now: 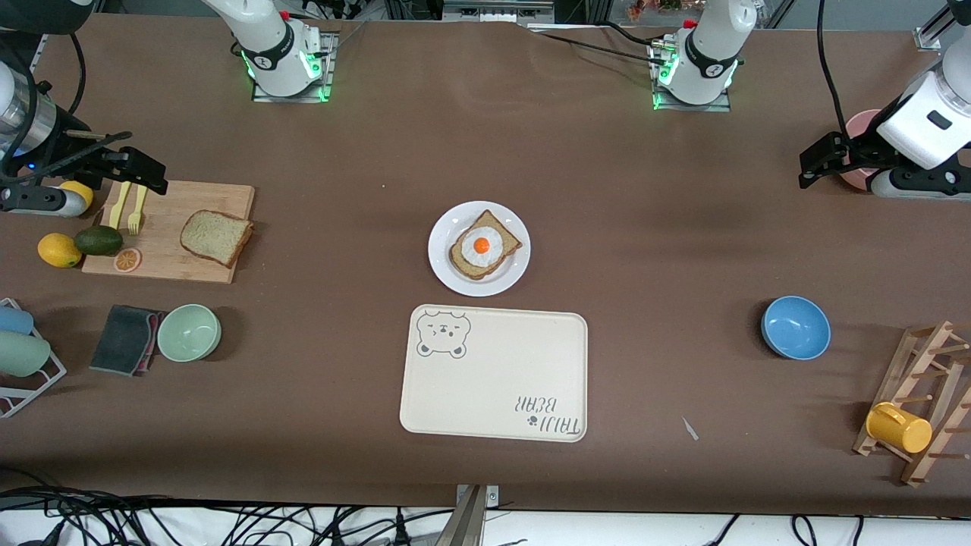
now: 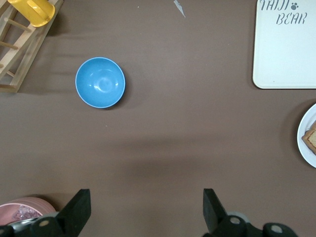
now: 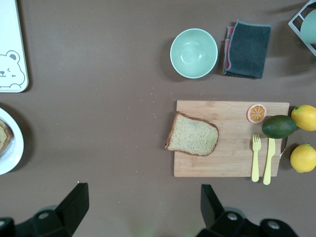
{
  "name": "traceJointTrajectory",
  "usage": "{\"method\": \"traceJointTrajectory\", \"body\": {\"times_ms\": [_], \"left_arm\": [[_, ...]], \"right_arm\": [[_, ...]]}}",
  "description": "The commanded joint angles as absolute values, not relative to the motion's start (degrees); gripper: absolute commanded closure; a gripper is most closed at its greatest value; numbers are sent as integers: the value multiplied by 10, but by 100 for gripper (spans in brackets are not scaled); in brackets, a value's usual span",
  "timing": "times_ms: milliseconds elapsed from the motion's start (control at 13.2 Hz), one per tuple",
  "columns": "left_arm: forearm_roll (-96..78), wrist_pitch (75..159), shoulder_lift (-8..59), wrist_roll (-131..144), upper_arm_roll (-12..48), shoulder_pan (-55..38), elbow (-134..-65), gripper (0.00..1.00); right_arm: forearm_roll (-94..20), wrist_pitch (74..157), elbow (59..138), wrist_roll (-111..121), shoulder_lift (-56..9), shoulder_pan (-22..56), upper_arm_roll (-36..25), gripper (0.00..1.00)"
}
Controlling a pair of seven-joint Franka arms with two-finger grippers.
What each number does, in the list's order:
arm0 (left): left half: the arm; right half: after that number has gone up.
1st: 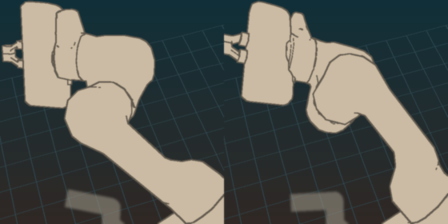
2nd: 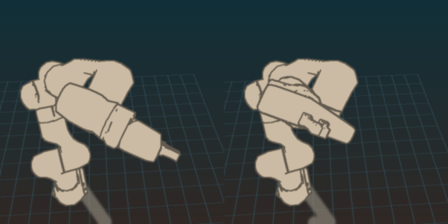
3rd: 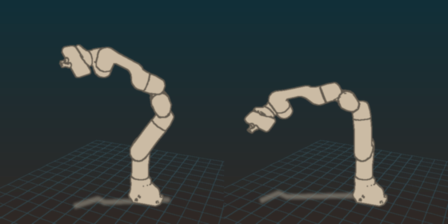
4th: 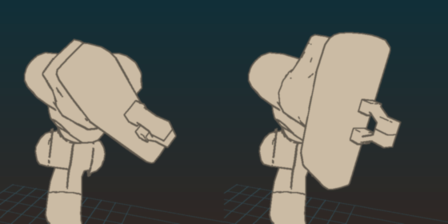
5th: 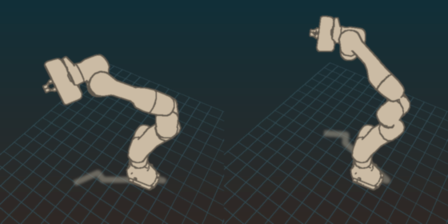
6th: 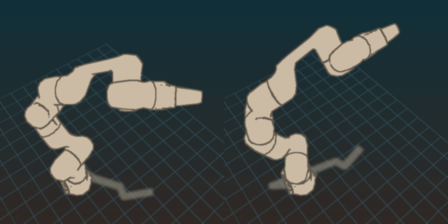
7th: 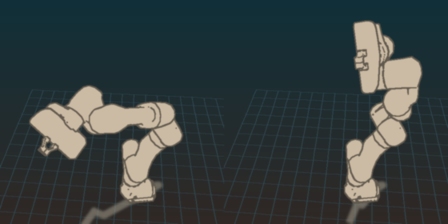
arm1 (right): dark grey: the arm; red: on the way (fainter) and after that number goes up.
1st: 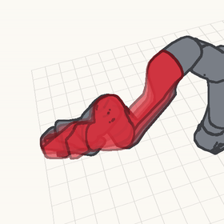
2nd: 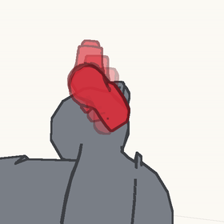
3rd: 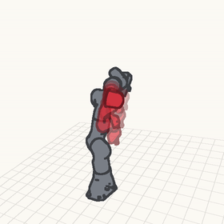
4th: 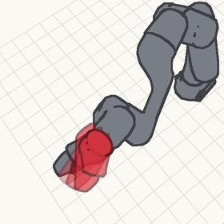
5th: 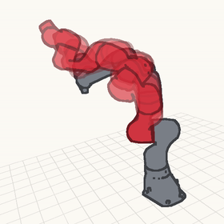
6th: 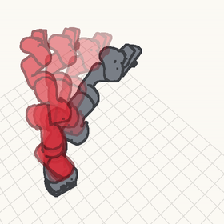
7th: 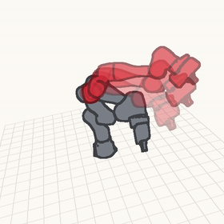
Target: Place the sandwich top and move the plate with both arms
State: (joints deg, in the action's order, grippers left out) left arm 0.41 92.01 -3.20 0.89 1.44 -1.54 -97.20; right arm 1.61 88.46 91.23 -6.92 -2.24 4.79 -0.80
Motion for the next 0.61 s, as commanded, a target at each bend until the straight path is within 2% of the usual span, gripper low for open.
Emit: {"method": "traceJointTrajectory", "body": {"times_ms": [0,531], "left_arm": [[-9,915,-34,10,14,-14,-971,0],[-9,915,-35,10,14,-14,-970,0]], "right_arm": [[24,882,928,-58,-10,41,-2,0],[18,895,929,-58,-10,41,-1,0]]}}
